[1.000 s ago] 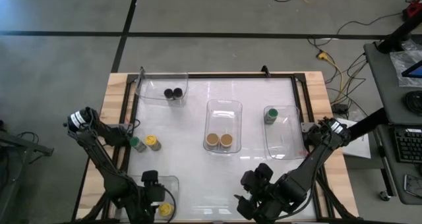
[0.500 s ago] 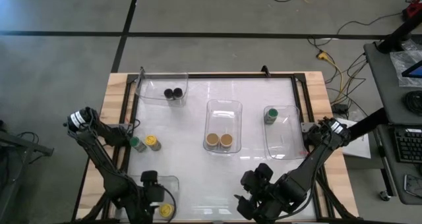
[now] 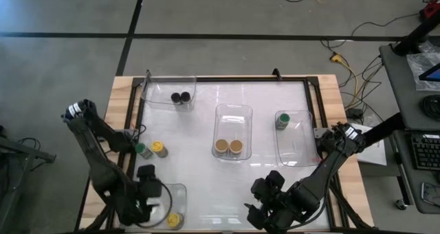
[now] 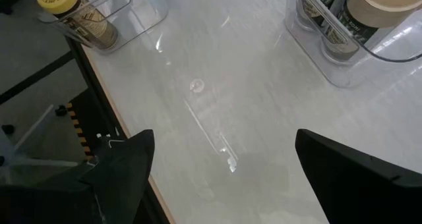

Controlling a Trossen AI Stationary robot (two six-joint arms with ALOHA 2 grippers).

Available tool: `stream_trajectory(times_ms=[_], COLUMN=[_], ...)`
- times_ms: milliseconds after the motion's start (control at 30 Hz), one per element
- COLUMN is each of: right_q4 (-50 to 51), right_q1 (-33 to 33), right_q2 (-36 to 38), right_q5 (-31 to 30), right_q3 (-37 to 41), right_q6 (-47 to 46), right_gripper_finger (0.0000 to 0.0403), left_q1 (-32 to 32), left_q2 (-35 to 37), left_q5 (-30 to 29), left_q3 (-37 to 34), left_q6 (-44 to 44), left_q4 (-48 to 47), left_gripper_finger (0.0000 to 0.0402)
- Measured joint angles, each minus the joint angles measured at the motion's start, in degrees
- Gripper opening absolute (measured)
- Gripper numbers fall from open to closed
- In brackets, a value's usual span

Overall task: Sort spices by type
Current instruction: Put the yellow seasoning bottle into the bottom left transparent bin

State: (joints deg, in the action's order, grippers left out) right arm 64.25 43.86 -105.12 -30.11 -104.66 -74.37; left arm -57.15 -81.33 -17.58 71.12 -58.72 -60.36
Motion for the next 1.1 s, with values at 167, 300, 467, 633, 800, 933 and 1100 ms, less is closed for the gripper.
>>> stream_trajectory(times_ms=[167,300,467,633,800,933,1100], right_q4=[0.0,0.0,-0.1,-0.2,-0.2,-0.4,-0.7], right_q1=[0.0,0.0,0.0,0.0,0.0,0.0,0.1], right_q2=[0.0,0.0,0.0,0.0,0.0,0.0,0.0], right_q5=[0.0,0.0,-0.1,-1.3,-3.1,-3.3,-3.3], right_q3=[0.0,0.0,0.0,0.0,0.0,0.0,0.0], right_q6=[0.0,-0.5,-1.3,-3.8,-5.1,-5.4,-6.1], right_gripper_finger=[0.0359,0.0359,0.0359,0.0359,0.0359,0.0359,0.0359], left_q1=[1.7,5.8,12.9,20.3,26.1,27.1,27.1], left_q2=[6.5,11.1,15.8,17.7,19.6,22.5,26.7], left_q5=[-3.5,-4.4,-5.0,-3.8,-0.1,0.4,-2.4], left_q3=[2.7,2.2,-0.9,-4.8,-9.2,-13.1,-17.2], left_q6=[-0.3,-2.0,-0.6,6.9,14.9,20.6,20.9], left_q4=[-13.8,-21.7,-23.1,-22.2,-18.1,-14.2,-11.9], left_gripper_finger=[0.0303,0.0313,0.0313,0.0314,0.0314,0.0314,0.0314])
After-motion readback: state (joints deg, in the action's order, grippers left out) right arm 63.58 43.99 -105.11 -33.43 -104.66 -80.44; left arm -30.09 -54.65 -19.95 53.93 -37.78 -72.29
